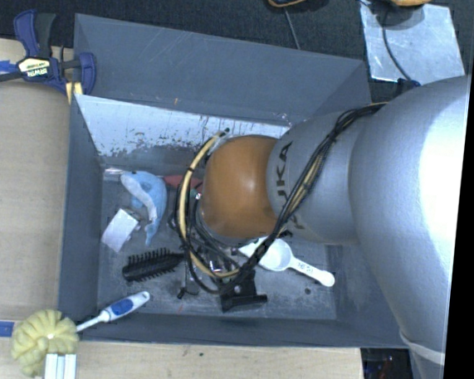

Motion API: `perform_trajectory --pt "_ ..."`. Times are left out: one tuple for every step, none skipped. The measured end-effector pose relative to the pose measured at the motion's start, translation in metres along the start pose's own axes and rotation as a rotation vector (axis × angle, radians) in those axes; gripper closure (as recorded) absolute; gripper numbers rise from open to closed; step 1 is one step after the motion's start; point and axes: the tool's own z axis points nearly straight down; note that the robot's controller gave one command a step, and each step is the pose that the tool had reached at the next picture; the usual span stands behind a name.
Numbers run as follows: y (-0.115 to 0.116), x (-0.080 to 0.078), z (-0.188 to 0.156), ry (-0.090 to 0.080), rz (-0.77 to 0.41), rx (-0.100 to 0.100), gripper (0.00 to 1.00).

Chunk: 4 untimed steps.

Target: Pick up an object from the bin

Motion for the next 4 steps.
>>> perform_trajectory --pt "0.007 0.004 -0.001 0.011 0.204 0.000 1.00" --pt "0.007 0.004 -0.001 0.011 0.205 0.000 1.00" --pt "0.006 0.005 -0.014 0.014 0.205 0.001 1.00" --pt "0.006 0.004 -0.033 0.012 0.205 0.000 1.00"
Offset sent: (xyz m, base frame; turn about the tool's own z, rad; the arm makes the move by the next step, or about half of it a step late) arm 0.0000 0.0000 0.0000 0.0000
